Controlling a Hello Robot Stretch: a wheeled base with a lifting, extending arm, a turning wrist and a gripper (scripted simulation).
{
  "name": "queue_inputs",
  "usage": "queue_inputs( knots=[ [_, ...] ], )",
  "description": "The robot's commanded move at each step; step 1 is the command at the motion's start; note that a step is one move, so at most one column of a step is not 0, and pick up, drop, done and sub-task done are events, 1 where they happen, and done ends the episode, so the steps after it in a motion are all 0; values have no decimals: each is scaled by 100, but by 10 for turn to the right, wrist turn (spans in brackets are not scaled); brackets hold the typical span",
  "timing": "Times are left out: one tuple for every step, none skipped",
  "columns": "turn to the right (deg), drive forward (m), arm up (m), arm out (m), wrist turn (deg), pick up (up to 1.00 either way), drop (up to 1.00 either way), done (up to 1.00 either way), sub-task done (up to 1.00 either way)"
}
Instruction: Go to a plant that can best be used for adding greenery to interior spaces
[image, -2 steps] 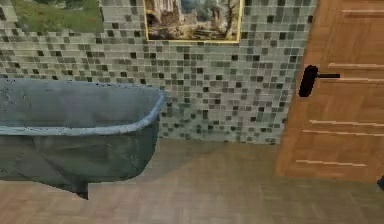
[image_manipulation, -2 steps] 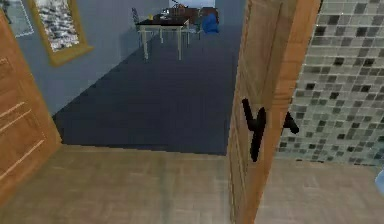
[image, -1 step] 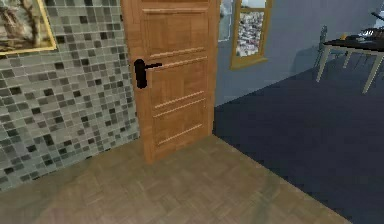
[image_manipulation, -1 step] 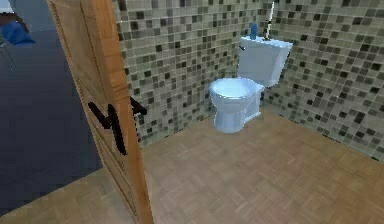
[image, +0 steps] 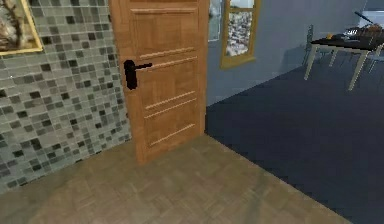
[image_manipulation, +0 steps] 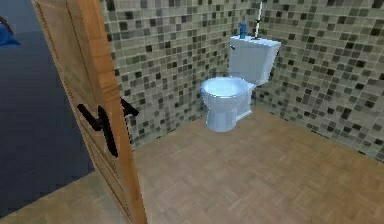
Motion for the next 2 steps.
queue_inputs(
  knots=[
    [30, 0, 0, 0, 0, 0, 0, 0, 0],
    [0, 20, 0, 0, 0, 0, 0, 0, 0]
  ],
)
